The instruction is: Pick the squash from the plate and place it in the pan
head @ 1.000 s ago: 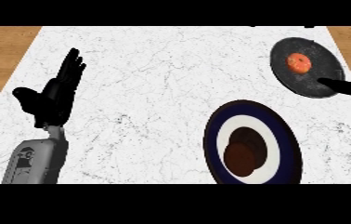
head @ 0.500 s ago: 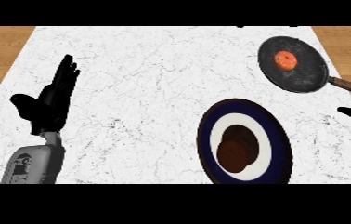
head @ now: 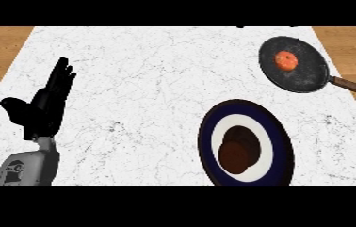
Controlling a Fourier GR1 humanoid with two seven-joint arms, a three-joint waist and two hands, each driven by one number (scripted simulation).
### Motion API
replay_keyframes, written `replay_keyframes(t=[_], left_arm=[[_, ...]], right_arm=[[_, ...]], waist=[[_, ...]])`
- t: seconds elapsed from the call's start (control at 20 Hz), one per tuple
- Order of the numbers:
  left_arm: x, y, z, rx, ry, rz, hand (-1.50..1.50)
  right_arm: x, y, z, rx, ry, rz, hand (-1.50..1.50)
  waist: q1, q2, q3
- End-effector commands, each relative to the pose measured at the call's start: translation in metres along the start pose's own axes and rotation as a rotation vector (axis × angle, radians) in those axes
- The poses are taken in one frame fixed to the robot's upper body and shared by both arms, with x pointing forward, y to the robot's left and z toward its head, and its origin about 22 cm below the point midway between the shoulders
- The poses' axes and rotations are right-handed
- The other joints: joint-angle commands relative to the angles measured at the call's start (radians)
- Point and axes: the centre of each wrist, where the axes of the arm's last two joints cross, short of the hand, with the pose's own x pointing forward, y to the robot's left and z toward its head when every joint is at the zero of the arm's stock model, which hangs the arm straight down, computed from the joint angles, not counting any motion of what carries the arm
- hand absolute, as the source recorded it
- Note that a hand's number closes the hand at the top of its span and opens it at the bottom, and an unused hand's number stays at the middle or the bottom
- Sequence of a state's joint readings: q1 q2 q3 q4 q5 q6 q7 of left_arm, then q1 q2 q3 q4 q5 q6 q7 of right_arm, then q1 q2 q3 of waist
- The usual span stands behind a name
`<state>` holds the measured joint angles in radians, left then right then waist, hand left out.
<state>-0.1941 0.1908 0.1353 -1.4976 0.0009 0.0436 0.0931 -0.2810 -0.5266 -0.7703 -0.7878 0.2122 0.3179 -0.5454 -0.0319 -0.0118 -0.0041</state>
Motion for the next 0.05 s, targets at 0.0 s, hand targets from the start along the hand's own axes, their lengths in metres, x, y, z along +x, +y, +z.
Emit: replay_keyframes(t=[0.0], left_arm=[[0.0045, -0.0034, -0.0117, 0.016, -0.019, 0.002, 0.00]], right_arm=[[0.0231, 0.0139, 0.0121, -0.011, -0.007, 0.055, -1.50]], waist=[[0.004, 0.004, 0.000]])
